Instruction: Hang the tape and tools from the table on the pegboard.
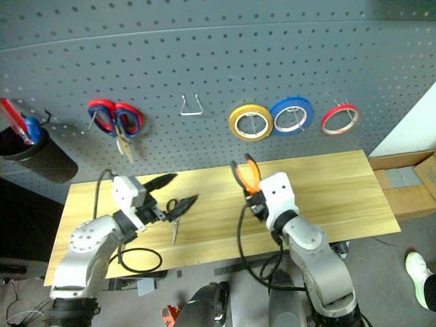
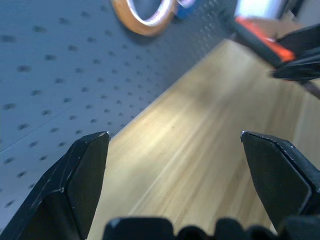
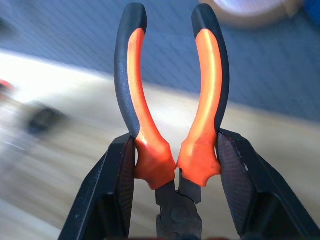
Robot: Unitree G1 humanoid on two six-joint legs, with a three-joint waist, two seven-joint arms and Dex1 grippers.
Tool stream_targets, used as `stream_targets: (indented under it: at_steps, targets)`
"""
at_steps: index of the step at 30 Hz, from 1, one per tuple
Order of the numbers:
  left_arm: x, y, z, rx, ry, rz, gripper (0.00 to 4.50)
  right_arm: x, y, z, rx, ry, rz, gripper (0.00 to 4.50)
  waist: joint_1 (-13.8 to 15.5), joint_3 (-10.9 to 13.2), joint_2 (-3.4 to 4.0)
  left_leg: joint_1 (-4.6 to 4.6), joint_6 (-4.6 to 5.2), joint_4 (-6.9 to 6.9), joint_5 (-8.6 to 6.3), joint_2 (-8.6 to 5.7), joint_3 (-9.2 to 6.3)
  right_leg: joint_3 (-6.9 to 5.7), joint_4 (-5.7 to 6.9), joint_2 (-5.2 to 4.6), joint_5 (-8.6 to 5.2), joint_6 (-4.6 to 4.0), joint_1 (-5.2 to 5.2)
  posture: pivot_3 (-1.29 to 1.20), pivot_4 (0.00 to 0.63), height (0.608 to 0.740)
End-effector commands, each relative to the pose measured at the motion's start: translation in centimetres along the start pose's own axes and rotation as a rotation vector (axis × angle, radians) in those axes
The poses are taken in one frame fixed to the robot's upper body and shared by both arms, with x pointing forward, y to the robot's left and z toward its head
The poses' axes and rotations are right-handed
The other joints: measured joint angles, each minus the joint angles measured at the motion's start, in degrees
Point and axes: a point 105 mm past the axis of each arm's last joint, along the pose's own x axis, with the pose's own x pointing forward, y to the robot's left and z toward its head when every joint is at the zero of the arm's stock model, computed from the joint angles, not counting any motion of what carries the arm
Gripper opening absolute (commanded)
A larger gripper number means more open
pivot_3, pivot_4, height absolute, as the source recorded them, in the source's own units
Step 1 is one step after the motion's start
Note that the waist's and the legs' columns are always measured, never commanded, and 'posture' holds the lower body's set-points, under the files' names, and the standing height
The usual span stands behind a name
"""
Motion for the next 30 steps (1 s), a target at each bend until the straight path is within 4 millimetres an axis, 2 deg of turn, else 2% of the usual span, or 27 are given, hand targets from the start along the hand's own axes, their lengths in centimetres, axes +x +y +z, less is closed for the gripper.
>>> stream_targets:
  at_steps: [1,6,10,16,21,26,30]
  targets:
    - [-1.7,1.8,1.6,0.006,-0.076,0.129,4.50,-0.6,1.3,6.3,-0.125,-0.257,0.017,1.89,0.0,0.0,-0.03,0.04,-0.04,0.00,0.02,0.03,0.01,0.00,0.01,0.04,0.04,-0.01,0.01,-0.13,0.317,0.740]
    - [-2.3,1.6,1.8,-0.006,-0.086,0.146,4.50,1.3,0.8,10.5,-0.192,-0.411,0.004,1.89,0.8,0.0,-0.04,0.09,-0.20,-0.02,0.13,0.21,-0.03,-0.09,0.02,0.21,0.15,-0.15,0.02,-0.12,0.313,0.740]
    - [-2.2,1.5,2.1,-0.025,-0.111,0.157,4.50,3.7,1.3,12.3,-0.233,-0.490,0.047,1.89,1.0,0.0,-0.05,0.09,-0.21,-0.02,0.13,0.30,0.06,-0.10,-0.05,0.26,0.18,-0.18,0.02,-0.09,0.305,0.740]
    - [-3.1,2.7,3.4,-0.042,-0.175,0.253,4.50,6.8,3.3,15.8,-0.229,-0.628,0.111,1.89,0.8,0.0,-0.06,0.04,-0.28,-0.14,0.10,0.63,0.31,-0.12,-0.18,0.48,0.24,-0.29,-0.16,-0.05,0.284,0.740]
    - [-3.8,1.7,4.3,-0.032,-0.186,0.219,4.50,8.3,4.5,18.4,-0.229,-0.725,0.147,1.89,1.0,-0.1,-0.16,0.01,-0.35,-0.16,0.05,0.75,0.44,-0.12,-0.18,0.56,0.29,-0.38,-0.31,0.00,0.264,0.740]
    - [-4.0,1.1,4.7,0.034,-0.156,0.165,4.50,9.7,5.2,19.9,-0.236,-0.790,0.173,1.89,1.3,-0.1,-0.22,0.01,-0.38,-0.16,0.06,0.79,0.43,-0.13,-0.17,0.64,0.33,-0.44,-0.33,0.04,0.250,0.740]
    - [-3.7,1.6,5.0,0.047,-0.162,0.173,4.50,11.4,5.6,19.4,-0.247,-0.793,0.191,1.89,1.4,-0.2,-0.32,0.03,-0.42,-0.15,0.09,0.82,0.43,-0.12,-0.12,0.69,0.36,-0.49,-0.35,0.07,0.240,0.740]
